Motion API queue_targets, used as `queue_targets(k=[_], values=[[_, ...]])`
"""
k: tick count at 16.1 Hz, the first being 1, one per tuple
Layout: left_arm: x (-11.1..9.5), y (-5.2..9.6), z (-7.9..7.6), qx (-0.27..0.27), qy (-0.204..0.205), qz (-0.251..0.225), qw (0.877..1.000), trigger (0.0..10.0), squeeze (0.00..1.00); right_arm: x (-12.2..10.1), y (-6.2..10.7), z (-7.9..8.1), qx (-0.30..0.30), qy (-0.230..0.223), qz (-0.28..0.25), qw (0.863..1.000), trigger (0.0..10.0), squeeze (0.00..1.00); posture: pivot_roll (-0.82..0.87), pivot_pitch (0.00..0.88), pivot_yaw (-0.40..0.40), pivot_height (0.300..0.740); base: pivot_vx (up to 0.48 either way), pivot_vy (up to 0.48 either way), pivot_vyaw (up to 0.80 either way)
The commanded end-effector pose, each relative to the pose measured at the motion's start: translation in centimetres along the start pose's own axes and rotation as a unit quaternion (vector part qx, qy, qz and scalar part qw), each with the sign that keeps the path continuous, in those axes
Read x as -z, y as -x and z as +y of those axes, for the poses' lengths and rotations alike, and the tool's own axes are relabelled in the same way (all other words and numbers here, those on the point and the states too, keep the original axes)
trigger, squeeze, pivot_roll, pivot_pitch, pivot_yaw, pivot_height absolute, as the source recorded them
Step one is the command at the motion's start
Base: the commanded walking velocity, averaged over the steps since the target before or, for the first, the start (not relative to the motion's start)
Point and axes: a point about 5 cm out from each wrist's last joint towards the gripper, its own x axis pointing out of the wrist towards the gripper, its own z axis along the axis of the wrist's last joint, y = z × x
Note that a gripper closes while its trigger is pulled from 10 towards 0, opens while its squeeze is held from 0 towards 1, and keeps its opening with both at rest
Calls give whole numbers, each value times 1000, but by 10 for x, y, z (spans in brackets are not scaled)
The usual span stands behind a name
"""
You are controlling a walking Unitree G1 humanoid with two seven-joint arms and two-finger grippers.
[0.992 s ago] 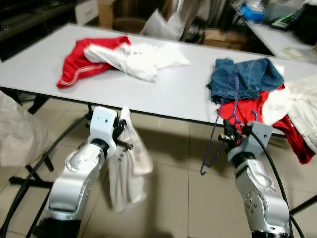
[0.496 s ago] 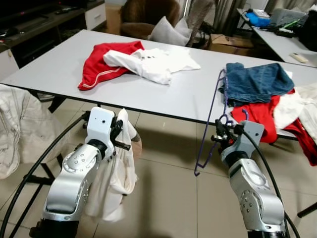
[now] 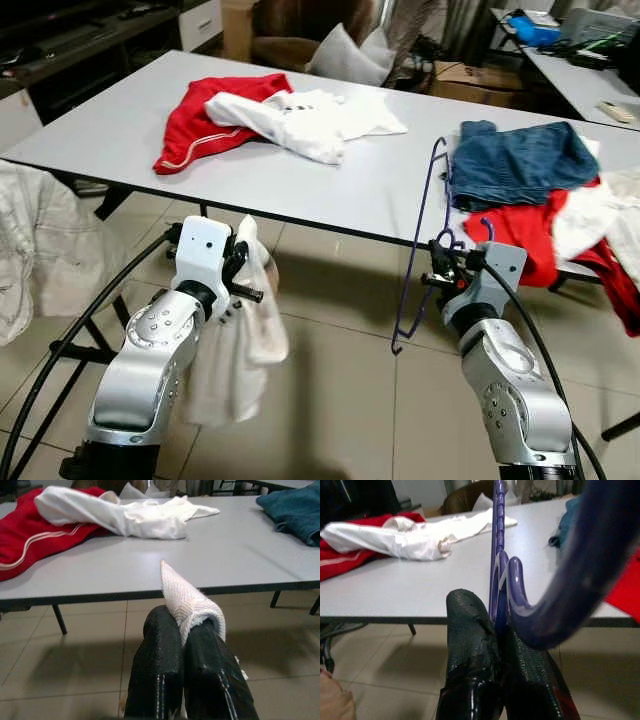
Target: Hang hanger
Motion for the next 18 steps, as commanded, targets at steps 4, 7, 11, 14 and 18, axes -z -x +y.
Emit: queue_targets(k=[4,7,11,14,18], values=[[-12,-3,0,5,2,-27,1000,10000,0,-9,-1,-1,1,14,-21,1000,10000,0,-65,0,-68,719,202,0,0],[-12,-3,-1,7,4,-29,1000,10000,0,-10,-1,2,-11,24,-21,999,10000,0,-66,0,-71,719,294,0,0],[-11,-3,-1,8,4,-27,1000,10000,0,-13,-1,2,-11,5,-31,999,10000,0,-65,0,-72,719,295,0,400],[-10,-2,-1,10,4,-25,1000,10000,0,-13,0,1,-10,-2,-32,999,10000,0,-69,0,-72,719,295,0,0],[-10,-3,-2,13,5,-25,1000,10000,0,-14,-1,1,-12,0,-32,999,10000,0,-70,0,-71,719,299,0,0]])
